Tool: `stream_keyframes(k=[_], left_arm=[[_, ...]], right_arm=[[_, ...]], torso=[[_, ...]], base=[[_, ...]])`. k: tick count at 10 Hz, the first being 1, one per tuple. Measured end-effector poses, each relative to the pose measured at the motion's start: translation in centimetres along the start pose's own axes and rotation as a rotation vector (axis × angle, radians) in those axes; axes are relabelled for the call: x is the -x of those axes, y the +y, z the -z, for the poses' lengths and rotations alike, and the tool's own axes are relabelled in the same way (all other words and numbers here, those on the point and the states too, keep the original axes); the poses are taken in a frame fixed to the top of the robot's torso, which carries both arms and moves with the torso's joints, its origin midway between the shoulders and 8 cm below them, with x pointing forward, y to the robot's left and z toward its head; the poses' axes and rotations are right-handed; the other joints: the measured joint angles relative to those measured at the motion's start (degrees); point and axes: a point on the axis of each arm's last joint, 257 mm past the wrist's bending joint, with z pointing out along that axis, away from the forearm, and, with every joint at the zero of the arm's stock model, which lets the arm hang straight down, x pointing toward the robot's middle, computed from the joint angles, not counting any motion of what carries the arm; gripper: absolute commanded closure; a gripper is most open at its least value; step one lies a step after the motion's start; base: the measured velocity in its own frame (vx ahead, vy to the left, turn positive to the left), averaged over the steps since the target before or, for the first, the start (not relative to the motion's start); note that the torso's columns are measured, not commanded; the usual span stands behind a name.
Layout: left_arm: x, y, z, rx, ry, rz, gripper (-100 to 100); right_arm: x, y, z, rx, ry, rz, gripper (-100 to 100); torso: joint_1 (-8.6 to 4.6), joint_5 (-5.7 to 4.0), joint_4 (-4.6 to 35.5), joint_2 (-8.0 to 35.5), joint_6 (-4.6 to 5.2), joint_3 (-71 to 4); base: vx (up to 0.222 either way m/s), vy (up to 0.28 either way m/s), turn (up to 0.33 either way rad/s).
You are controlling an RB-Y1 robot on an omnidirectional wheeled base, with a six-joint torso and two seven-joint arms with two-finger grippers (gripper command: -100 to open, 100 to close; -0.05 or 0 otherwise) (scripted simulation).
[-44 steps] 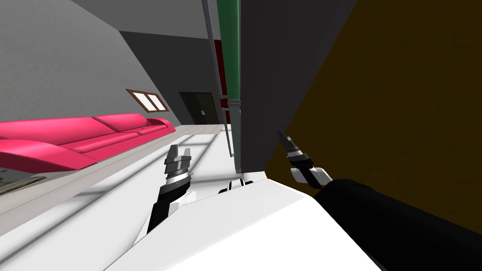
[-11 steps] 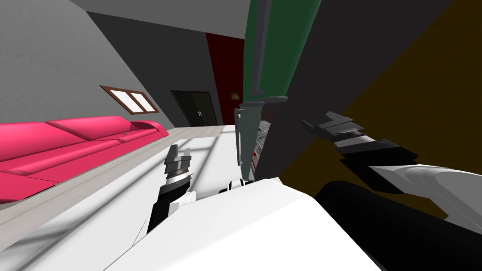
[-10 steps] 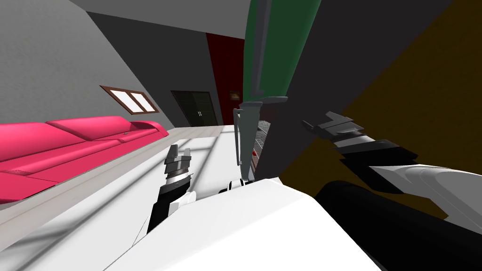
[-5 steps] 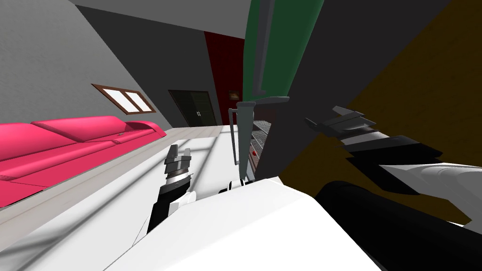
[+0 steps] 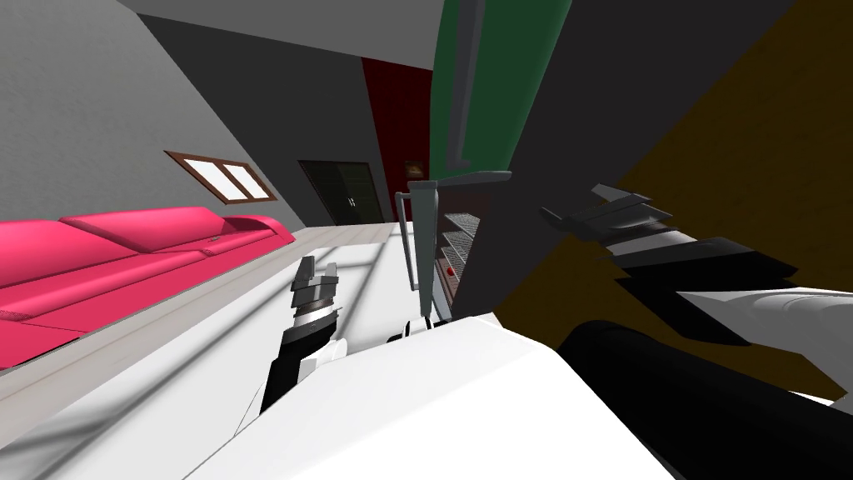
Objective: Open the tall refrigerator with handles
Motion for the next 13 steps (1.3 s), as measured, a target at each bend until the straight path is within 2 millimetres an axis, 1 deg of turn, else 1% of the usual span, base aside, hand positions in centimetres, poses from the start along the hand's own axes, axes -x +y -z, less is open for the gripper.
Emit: stream_keyframes(k=[2,8,10,12,13], left_arm=[[0.0,0.0,0.0,0.0,0.0,0.0,0],[0.0,0.0,0.0,0.0,0.0,0.0,0],[0.0,0.0,0.0,0.0,0.0,0.0,0],[0.0,0.0,0.0,0.0,0.0,0.0,0],[0.0,0.0,0.0,0.0,0.0,0.0,0]], right_arm=[[0.1,-0.1,0.0,0.0,-0.001,0.006,-100],[0.1,-0.1,0.0,0.0,-0.001,0.007,-100],[1.1,-0.8,-0.3,-0.007,-0.009,0.064,-100],[1.9,-1.3,-0.3,-0.009,-0.017,0.112,-100],[2.0,-1.3,-0.4,-0.008,-0.018,0.117,-100]], torso=[[-0.18,-0.06,0.0,0.1,0.0,0.0],[-0.16,-0.05,0.0,0.1,-0.01,0.0],[0.07,0.02,0.0,0.0,0.02,0.0],[-0.03,-0.02,0.0,0.0,-0.04,0.0],[-0.16,-0.04,0.0,0.0,0.0,0.0]], base=[[-0.002,-0.003,0.008],[-0.001,0.003,0.006],[0.03,0.057,-0.087],[0.027,0.06,0.029],[0.074,0.082,0.182]])
